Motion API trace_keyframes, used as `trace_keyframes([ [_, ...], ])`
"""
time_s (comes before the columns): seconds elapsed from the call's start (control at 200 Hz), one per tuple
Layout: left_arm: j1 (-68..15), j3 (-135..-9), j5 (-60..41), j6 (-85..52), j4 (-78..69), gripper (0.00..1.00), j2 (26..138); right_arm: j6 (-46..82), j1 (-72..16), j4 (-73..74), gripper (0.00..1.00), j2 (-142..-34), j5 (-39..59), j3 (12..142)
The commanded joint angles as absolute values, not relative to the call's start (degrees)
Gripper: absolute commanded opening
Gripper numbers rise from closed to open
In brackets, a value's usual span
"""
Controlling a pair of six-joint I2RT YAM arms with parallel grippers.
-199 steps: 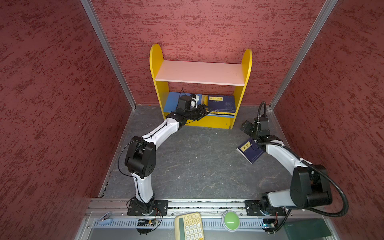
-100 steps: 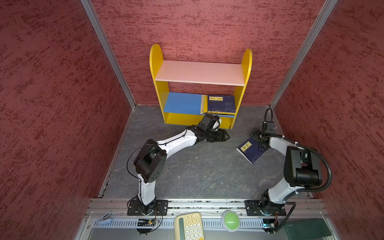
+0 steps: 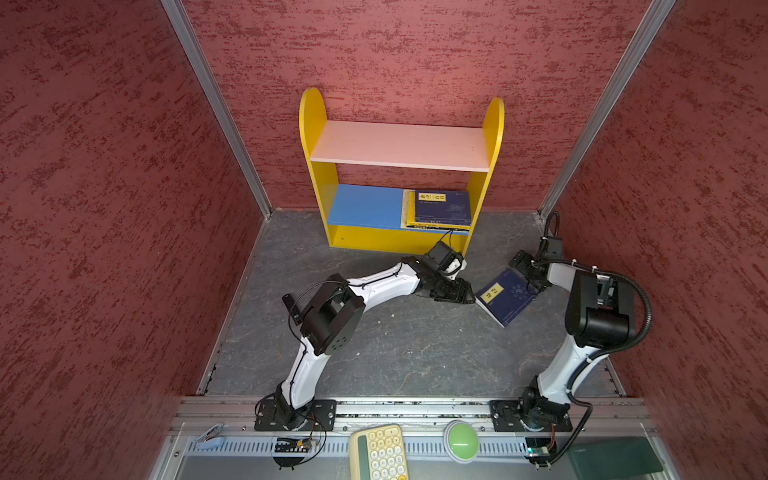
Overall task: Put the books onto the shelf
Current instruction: 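Move the left gripper toward the floor book while the right lowers beside it, then close both grippers on opposite edges of the dark blue floor book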
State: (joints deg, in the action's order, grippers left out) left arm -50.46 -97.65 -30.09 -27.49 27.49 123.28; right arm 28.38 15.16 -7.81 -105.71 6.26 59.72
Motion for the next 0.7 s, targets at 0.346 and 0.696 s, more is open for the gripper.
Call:
trace_keyframes([
  [0.346, -50.99, -105.67, -37.29, -28.17, 31.97, 0.67, 134.51, 35.18, 13.22, -14.24, 0.93, -93.61, 17.41, 42.63],
  [0.696, -45.75, -91.54, -30.30, -42.31, 19.43, 0.58, 127.42, 41.82, 2.05, -15.77, 0.91, -83.58, 25.93, 35.87],
])
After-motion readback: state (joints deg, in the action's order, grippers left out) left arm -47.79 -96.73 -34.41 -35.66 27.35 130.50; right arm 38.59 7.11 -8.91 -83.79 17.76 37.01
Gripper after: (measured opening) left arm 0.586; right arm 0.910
